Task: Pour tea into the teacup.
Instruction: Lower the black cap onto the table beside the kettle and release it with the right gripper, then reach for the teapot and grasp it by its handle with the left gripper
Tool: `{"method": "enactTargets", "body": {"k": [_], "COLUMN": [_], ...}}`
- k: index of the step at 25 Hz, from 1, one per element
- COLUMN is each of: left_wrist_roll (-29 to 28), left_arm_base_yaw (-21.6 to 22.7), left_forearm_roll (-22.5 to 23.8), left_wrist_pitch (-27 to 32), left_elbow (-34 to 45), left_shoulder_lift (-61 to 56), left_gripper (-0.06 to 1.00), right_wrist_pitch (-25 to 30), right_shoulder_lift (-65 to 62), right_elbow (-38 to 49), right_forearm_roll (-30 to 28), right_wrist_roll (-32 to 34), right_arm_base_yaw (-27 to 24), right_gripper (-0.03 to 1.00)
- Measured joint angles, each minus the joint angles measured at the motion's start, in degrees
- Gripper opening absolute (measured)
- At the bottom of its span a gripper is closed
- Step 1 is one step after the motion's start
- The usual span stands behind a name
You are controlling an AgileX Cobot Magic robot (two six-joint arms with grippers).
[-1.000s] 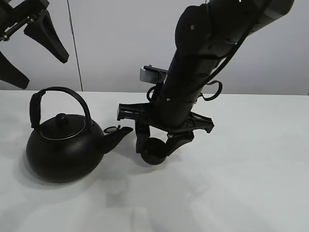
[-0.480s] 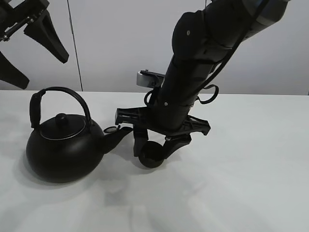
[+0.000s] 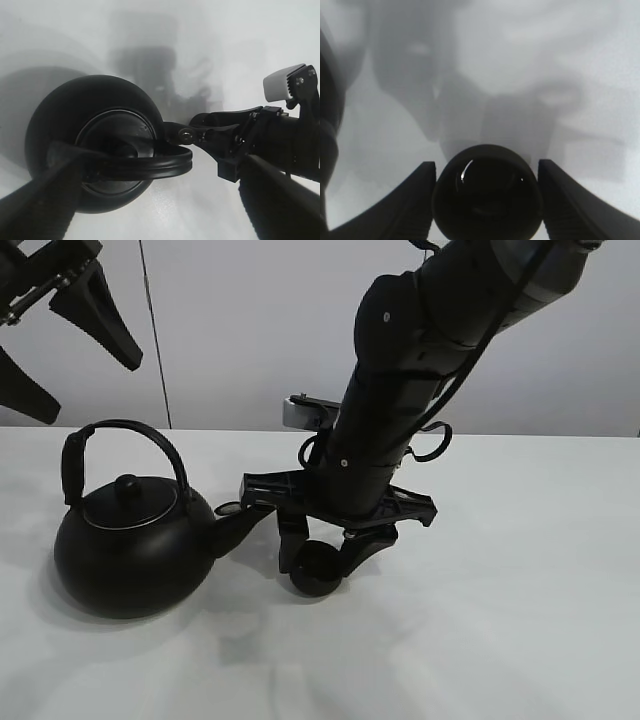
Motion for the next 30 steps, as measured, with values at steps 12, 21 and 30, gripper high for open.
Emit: {"method": "enactTargets", "body": {"k": [12, 21, 30], "left_wrist_roll": [0.0, 0.0, 0.0], "left_arm_base_yaw": [0.0, 0.0, 0.0], "left_forearm_roll": [0.0, 0.0, 0.0], "left_wrist_pitch": [-0.07, -0.07, -0.09], "left_elbow": [0.0, 0.0, 0.0], "left_shoulder_lift": [0.0, 0.0, 0.0], "left_gripper": [0.62, 0.62, 0.62], "right_wrist_pitch": [0.62, 1.62, 6.71], "right_shoulder_lift": [0.06, -5.03, -7.36], "right_elbow": [0.0, 0.0, 0.0], "right_forearm_roll": [0.61, -0.51, -4.29], "right_wrist_roll": [-0.86, -1.04, -1.04], "right_arm_base_yaw": [-0.19, -0.19, -2.57], "right_gripper": [0.5, 0.5, 0.5]}}
